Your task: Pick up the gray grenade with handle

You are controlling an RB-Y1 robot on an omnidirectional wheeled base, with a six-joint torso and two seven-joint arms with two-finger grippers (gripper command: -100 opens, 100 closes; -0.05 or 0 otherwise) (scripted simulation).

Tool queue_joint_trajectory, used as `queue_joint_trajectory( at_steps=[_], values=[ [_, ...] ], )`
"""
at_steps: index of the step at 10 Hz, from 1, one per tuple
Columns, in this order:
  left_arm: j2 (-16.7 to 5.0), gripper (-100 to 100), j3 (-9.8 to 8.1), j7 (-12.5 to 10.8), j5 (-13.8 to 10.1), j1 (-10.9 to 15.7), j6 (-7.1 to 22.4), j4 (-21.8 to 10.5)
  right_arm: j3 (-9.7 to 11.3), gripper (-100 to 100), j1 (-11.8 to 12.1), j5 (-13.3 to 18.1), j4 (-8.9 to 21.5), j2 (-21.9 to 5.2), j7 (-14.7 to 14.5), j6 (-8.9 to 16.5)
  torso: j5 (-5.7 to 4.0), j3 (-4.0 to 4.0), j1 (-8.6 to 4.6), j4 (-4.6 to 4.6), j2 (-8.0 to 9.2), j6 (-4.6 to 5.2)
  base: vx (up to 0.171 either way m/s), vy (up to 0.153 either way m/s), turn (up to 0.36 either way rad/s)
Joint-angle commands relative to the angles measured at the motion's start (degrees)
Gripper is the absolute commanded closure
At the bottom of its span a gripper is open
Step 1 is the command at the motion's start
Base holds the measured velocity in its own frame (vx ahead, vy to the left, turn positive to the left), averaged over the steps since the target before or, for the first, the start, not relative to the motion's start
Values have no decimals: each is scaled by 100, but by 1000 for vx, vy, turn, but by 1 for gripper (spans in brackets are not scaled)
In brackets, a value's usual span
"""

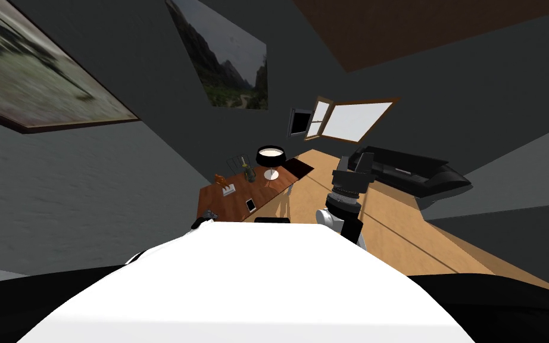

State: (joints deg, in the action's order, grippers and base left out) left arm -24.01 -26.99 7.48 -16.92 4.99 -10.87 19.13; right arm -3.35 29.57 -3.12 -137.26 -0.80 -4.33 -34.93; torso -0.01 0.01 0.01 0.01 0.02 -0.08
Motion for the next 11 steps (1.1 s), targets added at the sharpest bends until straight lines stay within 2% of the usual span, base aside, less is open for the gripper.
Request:
queue_joint_trajectory(
  at_steps=[1,5,6,7,9,10,11],
  values=[
    [0,100,0,0,0,0,0,0,0,0,0,0,0,0,0,0,0,0,0,0,0,0,0,0,0],
    [2,100,1,4,2,-3,3,-1,0,0,0,0,0,0,0,0,-3,3,-3,3,3,0,0,0,0],
    [3,0,1,3,1,-3,3,-1,0,0,0,0,0,0,0,0,-4,3,-4,3,3,0,0,0,0],
    [-145,100,7,-29,-29,111,164,-26,0,0,0,0,0,0,0,0,-4,3,-4,3,3,0,-72,-64,-46],
    [-167,100,5,-29,-34,127,197,-24,1,0,-1,0,0,1,0,0,-10,21,-47,7,38,-1,-92,-99,-17],
    [-194,100,69,-112,-24,165,104,-140,1,0,-1,0,0,1,0,0,-12,22,-42,9,36,-5,-26,-28,9],
    [-183,0,53,-87,-27,152,140,-114,0,0,0,0,0,0,0,0,-11,15,-25,8,23,-3,-7,-8,2]
  ],
)
